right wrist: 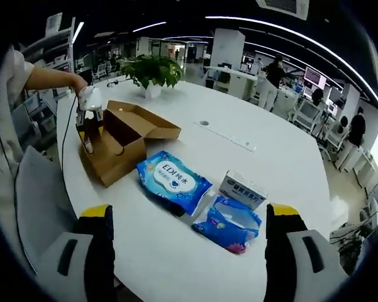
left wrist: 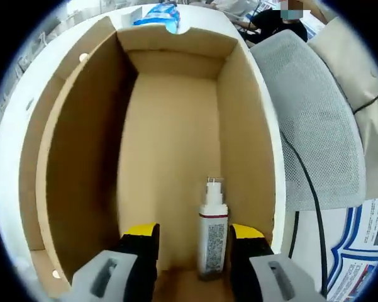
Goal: Operate the shoe box by opening the lid, removing the specified soft item, and placing it in the target area until the item is outside and the box remains undamaged.
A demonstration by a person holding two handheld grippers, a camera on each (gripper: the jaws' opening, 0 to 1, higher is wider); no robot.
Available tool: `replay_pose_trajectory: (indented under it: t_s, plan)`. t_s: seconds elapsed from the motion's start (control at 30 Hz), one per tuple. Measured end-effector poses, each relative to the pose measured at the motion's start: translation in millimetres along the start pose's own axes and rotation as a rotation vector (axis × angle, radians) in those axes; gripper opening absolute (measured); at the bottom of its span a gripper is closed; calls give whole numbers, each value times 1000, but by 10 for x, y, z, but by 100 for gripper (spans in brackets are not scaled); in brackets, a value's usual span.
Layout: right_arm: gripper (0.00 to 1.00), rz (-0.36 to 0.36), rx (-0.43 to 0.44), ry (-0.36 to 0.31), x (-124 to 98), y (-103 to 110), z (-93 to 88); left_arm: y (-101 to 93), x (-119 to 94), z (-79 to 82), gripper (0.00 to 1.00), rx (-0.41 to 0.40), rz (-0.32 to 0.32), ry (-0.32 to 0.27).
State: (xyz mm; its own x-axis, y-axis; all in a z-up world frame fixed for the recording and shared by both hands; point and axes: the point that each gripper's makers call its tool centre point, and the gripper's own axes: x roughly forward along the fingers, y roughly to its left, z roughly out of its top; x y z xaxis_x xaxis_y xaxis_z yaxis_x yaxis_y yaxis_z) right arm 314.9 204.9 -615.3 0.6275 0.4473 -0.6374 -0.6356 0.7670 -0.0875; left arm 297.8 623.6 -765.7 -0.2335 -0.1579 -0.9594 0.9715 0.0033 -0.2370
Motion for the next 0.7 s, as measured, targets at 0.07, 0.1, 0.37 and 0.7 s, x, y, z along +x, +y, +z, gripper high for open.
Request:
replay_pose_trajectory:
  t_s: [0.07, 0.1, 0.37, 0.7]
  plan:
    - [96, -2, 3, 1, -3, 6, -17, 10, 21, 4, 45, -3, 0, 2]
    - [95, -3, 5, 1, -5, 9, -28, 8, 27, 6, 45, 0, 0, 2]
    - [93, 1, 18, 5, 3, 66, -78, 22, 92, -41, 43, 1, 20, 8]
    - [86, 52, 5, -29, 17, 254, 10, 87, 111, -42, 24, 66, 97, -30]
